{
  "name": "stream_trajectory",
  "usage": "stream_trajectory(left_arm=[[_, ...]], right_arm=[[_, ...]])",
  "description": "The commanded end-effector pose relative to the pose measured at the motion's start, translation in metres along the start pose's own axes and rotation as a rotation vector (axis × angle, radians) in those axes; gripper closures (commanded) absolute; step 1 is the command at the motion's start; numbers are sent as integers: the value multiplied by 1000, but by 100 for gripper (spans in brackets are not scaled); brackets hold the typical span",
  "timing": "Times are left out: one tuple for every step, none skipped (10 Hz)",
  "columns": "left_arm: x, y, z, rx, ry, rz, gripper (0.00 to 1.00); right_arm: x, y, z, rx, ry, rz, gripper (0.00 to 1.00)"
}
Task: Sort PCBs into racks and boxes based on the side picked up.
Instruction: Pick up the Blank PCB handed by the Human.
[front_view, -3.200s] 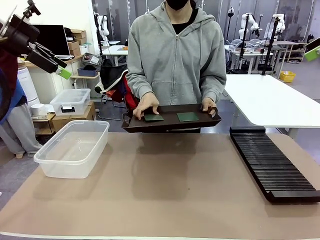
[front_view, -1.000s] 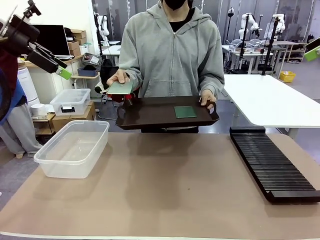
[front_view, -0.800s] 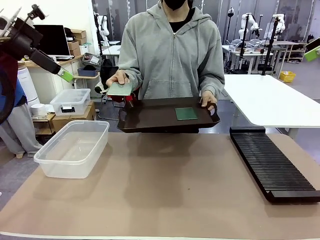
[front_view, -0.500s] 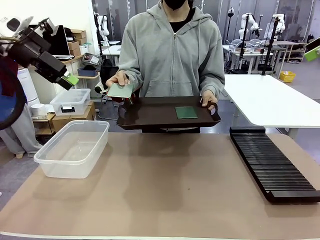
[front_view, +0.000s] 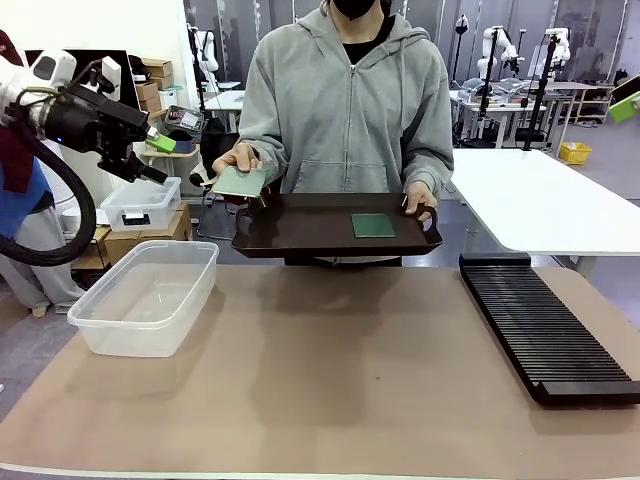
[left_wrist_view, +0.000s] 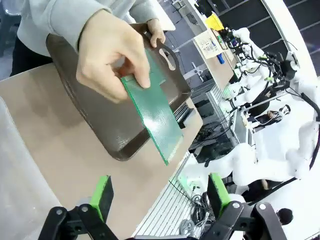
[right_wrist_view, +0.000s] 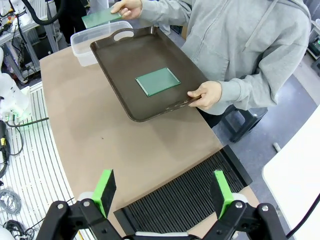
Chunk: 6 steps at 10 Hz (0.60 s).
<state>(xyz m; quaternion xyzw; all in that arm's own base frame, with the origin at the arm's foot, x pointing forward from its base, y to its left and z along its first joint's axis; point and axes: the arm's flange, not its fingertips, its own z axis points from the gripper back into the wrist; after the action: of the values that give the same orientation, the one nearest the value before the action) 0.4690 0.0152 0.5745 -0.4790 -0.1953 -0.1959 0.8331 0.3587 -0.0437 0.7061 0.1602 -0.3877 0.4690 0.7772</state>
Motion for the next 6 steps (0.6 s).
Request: stream_trajectory(left_arm=[[-2,-10,7,11,7,-27,0],[-2,-10,7,11,7,-27,0],[-2,-10,7,11,7,-27,0],[0,-2,-1,9,5,-4,0],[7,0,-7,-60,-14,67,0],[11,11,-17,-89,-38,120,0]], right_arm=[[0,1,-1,14,-8,6,0],[0,1,-1,14,-8,6,0],[0,1,-1,14,-8,6,0],[0,1,-1,14,-8,6,0],[0,1,-1,14,-8,6,0],[0,1,-1,14,-8,6,0]])
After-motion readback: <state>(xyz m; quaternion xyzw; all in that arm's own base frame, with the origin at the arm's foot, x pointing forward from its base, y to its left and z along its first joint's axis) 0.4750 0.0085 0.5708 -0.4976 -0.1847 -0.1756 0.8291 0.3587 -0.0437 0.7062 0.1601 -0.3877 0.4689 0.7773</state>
